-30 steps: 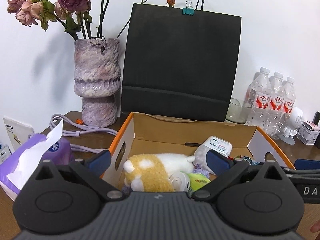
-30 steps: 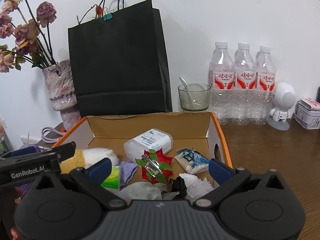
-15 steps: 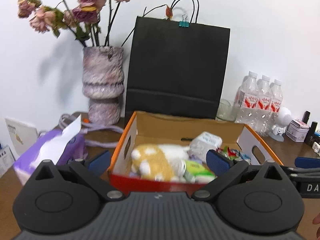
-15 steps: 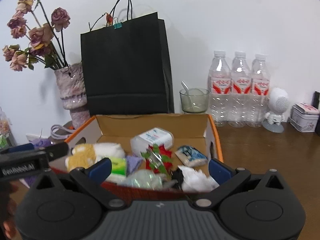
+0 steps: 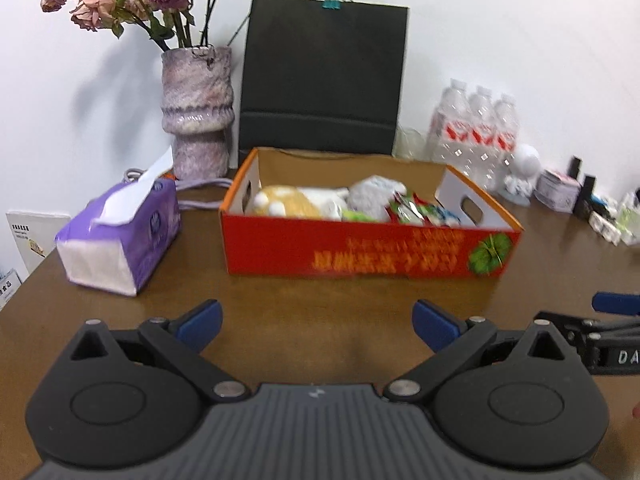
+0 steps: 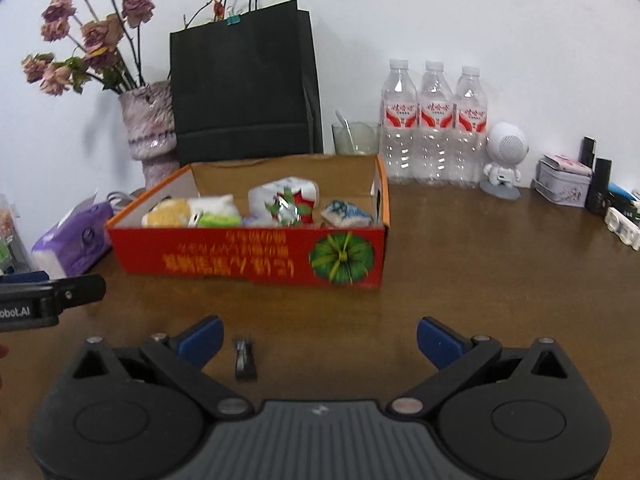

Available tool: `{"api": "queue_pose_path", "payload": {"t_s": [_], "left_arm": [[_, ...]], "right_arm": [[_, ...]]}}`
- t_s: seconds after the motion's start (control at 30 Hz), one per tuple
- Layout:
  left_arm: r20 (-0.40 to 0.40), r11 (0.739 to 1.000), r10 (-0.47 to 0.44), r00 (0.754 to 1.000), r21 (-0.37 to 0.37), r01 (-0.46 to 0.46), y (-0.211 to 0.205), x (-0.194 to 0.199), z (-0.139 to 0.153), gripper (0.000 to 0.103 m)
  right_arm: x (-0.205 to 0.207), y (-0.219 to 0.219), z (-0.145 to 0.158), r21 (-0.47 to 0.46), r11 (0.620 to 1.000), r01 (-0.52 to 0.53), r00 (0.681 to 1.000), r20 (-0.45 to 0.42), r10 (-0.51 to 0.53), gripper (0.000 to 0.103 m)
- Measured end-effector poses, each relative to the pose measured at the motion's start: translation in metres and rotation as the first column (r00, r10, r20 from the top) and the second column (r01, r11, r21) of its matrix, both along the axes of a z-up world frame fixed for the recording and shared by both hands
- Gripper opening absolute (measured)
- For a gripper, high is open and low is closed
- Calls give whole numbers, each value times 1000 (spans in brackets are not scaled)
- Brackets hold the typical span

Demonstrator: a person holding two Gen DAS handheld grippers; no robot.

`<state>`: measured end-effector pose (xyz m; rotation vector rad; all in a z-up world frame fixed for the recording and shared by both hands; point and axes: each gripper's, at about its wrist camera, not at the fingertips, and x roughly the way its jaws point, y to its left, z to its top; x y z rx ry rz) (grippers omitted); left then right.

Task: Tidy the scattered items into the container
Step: 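Move both open tools back to the remaining packets on the table, then grasp the small clear packet with the left tool while the right grasps the black packet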

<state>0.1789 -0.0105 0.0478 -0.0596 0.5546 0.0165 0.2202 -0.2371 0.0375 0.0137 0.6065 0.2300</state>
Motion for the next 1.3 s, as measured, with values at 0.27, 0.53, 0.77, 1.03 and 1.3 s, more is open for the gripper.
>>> {"api": "queue_pose_path", "payload": {"t_s": [0.27,0.53,0.77,1.03,1.3], "left_arm": [[-62,998,-57,996,1,57,-13,-27,-24,103],[-116,986,-139,983,78,149,-49,-21,-42,103],[-131,988,-133,982,67,142,-60,2,-56,77],[-94,980,-175,980,84,183,-49,7,-54,2],[-98,987,-158,983,-14,157,-20,23,-54,2]], "right_arm": [[-34,-1,-17,-11,1000,-4,1000,-10,3,103],[-41,-11,-31,-20,1000,3,999,-36,-4,103],[-30,-16,-40,-21,1000,8,999,-53,-9,103],[-3,11,-45,-19,999,-48,997,-58,47,103],[27,63,-48,-87,989,-119,992,-43,116,18]]}}
